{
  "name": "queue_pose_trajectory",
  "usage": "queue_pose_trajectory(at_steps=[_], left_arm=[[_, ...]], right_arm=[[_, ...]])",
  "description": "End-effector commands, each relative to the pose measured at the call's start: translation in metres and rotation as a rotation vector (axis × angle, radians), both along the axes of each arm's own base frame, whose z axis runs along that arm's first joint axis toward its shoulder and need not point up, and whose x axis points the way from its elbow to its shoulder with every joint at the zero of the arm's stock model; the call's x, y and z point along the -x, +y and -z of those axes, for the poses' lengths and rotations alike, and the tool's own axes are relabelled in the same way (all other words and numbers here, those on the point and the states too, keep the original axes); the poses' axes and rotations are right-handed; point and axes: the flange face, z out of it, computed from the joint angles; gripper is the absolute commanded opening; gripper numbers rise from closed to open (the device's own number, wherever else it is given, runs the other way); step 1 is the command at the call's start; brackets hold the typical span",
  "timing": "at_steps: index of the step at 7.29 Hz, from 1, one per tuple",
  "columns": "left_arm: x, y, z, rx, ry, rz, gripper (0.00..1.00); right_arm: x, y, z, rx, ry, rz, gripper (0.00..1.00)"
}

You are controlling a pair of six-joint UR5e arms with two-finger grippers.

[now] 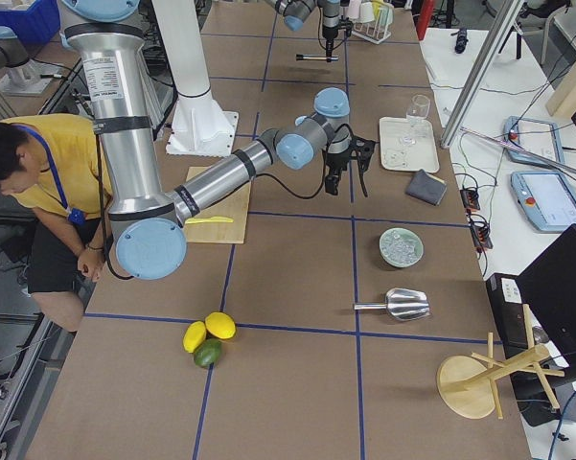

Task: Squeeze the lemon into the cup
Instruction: 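Lower the muddler onto the table and open the left gripper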

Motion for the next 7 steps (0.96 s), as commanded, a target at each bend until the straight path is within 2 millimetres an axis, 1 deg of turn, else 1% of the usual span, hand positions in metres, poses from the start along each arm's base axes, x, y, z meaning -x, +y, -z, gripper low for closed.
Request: queue_pose_trajectory(at_steps=[1,2,3,4,6,7], left_arm=[[0.0,-0.002,-0.02,0.016,-0.022,-0.018,0.0],[-0.002,-0.005,-0.02,0.026,-0.023,-0.013,0.0],[-0.003,-0.005,-0.028,0.047,-0.031,-0.002,0.0],[-0.003,-0.006,-0.032,0.057,-0.032,0.008,0.0],[-0.003,-0.006,-0.033,0.053,-0.035,-0.004,0.0],[-0.004,-0.006,-0.032,0.048,-0.033,-0.006,0.21]], right_arm=[[0.0,0.0,0.001,0.0,-0.001,-0.001,1.0],[0.0,0.0,0.001,0.0,-0.001,-0.001,1.0],[-0.001,0.002,0.005,-0.008,-0.005,-0.001,1.0],[-0.003,0.003,0.007,-0.012,-0.009,-0.001,1.0],[-0.003,0.004,0.009,-0.016,-0.011,-0.001,1.0],[-0.003,0.004,0.009,-0.016,-0.011,-0.001,1.0]])
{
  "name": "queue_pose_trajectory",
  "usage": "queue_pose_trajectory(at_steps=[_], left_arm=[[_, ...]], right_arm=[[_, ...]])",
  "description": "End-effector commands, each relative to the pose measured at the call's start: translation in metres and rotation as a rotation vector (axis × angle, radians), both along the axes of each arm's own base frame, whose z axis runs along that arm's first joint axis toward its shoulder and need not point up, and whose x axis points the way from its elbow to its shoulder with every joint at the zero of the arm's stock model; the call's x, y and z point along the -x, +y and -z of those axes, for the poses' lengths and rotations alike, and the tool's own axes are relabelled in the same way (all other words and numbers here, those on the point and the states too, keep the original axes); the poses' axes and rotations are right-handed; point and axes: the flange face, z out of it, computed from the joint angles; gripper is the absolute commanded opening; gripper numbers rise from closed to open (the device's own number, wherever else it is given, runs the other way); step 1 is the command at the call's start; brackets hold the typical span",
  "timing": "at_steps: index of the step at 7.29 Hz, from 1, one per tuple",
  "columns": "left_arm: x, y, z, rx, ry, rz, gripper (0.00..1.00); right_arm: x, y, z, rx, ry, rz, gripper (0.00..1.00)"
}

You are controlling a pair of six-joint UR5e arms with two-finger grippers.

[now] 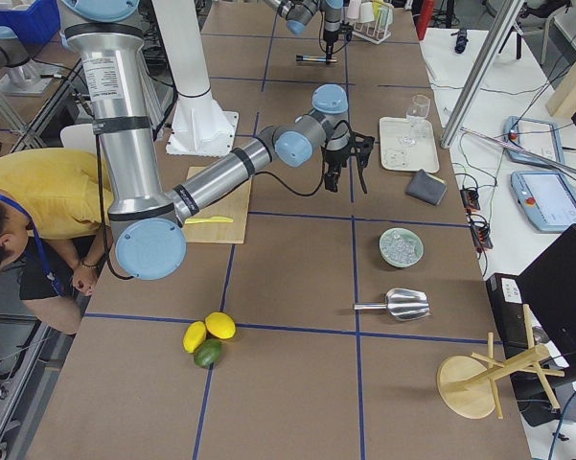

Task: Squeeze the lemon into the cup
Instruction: 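Lower the muddler onto the table and open the left gripper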

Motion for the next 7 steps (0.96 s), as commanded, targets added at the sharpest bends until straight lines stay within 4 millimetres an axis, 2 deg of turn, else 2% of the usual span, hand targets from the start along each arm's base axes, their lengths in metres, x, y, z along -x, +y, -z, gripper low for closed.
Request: queue_pose_trajectory(at_steps=[1,2,3,4,5,6,7], left_arm=[[-0.001,0.0,0.0,-0.007,0.001,-0.003,0.57],[0.0,0.0,-0.001,-0.007,0.0,-0.005,0.59],[0.0,0.0,0.003,-0.011,0.007,-0.005,0.82],[0.007,-0.002,0.016,-0.028,0.025,0.005,1.0],[0.039,-0.013,0.044,-0.068,0.052,0.059,1.0],[0.058,-0.014,0.06,-0.134,0.074,0.035,1.0],[0.106,-0.027,0.062,-0.164,0.115,0.024,1.0]], right_arm=[[0.0,0.0,-0.001,0.002,0.001,0.0,1.0],[0.001,-0.001,-0.003,0.006,0.003,0.001,1.0],[0.002,-0.001,-0.004,0.007,0.004,0.001,1.0],[0.001,-0.001,-0.008,0.015,0.009,0.003,1.0],[-0.003,0.004,-0.027,0.025,0.031,0.019,1.0],[-0.014,0.0,-0.044,0.0,0.061,0.049,1.0],[-0.033,-0.014,-0.071,-0.022,0.081,0.098,1.0]])
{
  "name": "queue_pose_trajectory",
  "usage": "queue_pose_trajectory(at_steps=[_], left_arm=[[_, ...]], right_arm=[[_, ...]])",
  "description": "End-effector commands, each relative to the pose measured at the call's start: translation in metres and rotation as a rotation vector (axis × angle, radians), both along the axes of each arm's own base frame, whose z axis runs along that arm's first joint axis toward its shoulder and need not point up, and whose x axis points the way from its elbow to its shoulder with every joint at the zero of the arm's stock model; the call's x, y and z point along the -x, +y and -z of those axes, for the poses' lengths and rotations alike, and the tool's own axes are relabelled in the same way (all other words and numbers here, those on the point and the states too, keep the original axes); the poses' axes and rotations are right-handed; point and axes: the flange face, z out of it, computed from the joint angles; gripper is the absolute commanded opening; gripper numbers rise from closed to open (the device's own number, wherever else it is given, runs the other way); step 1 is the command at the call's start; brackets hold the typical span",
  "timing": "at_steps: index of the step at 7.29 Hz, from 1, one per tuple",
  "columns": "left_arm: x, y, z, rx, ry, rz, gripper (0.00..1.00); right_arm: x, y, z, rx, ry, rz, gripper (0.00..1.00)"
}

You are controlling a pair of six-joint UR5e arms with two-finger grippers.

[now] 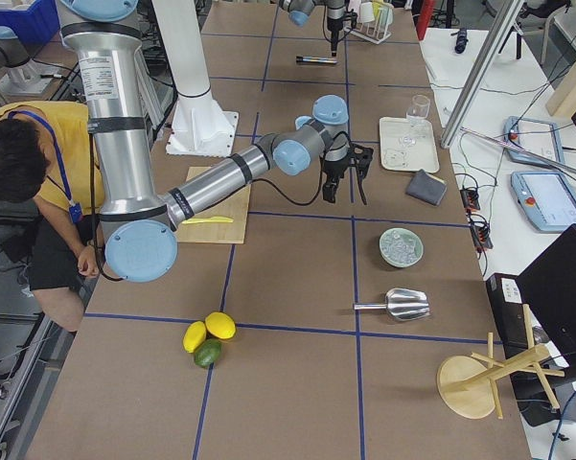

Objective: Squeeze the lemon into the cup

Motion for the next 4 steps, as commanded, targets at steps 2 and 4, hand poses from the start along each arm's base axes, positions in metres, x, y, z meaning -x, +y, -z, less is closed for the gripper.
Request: queue_pose_trajectory(at_steps=[2,4], left_arm=[[0.128,0.005,-0.02,-0.084,0.131,-0.067,1.0],[0.192,0.002,-0.053,-0.174,0.081,-0.094,1.0]], right_arm=[[-0.091,-0.034,-0.095,-0.058,0.038,0.128,1.0],[-0.156,-0.049,-0.175,-0.09,0.056,0.211,1.0]])
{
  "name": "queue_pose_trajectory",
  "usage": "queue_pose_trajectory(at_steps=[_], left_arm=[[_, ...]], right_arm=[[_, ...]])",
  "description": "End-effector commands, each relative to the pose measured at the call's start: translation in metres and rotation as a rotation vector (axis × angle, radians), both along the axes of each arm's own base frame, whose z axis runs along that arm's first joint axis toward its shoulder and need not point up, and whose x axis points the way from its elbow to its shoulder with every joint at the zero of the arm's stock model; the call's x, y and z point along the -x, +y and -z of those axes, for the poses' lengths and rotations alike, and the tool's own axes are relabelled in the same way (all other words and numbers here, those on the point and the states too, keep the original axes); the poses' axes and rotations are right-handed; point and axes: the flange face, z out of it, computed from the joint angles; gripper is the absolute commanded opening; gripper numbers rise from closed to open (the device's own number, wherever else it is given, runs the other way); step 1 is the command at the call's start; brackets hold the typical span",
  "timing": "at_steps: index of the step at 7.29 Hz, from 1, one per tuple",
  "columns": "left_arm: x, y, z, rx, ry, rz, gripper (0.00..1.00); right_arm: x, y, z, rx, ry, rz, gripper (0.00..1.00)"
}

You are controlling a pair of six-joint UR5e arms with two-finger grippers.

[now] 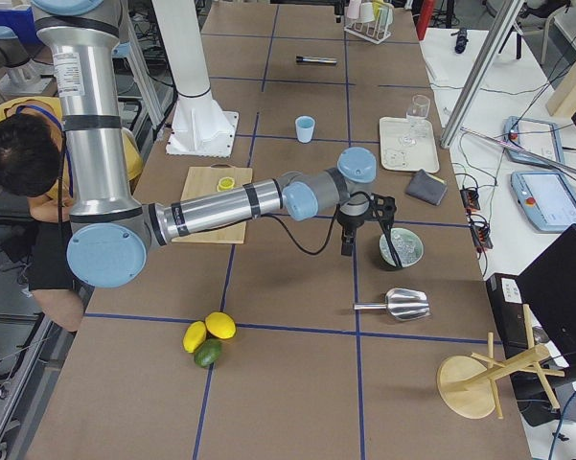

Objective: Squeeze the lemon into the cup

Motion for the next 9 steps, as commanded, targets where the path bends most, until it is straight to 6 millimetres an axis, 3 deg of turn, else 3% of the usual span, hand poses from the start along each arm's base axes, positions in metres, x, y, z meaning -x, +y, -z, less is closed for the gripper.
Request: queue_pose_trajectory(at_steps=[1,3,4,5,7,9], left_arm=[[0.063,0.002,-0.046,-0.044,-0.069,-0.016,1.0],[0.088,0.005,-0.056,0.062,-0.125,-0.033,1.0],[0.089,0.004,-0.042,0.147,-0.13,-0.036,1.0],[0.089,0.007,-0.045,0.206,-0.131,-0.041,1.0],[0.092,0.031,-0.059,0.206,-0.132,-0.061,1.0],[0.092,0.039,-0.069,0.101,-0.136,-0.093,1.0]], right_arm=[[-0.056,-0.007,-0.064,0.001,0.018,0.087,1.0],[-0.076,-0.017,-0.058,0.012,0.033,0.17,1.0],[-0.08,-0.02,-0.055,0.016,0.034,0.18,1.0],[-0.081,-0.02,-0.057,0.013,0.034,0.192,1.0],[-0.083,-0.021,-0.05,-0.008,0.033,0.196,1.0],[-0.086,-0.021,-0.05,-0.012,0.033,0.191,1.0]])
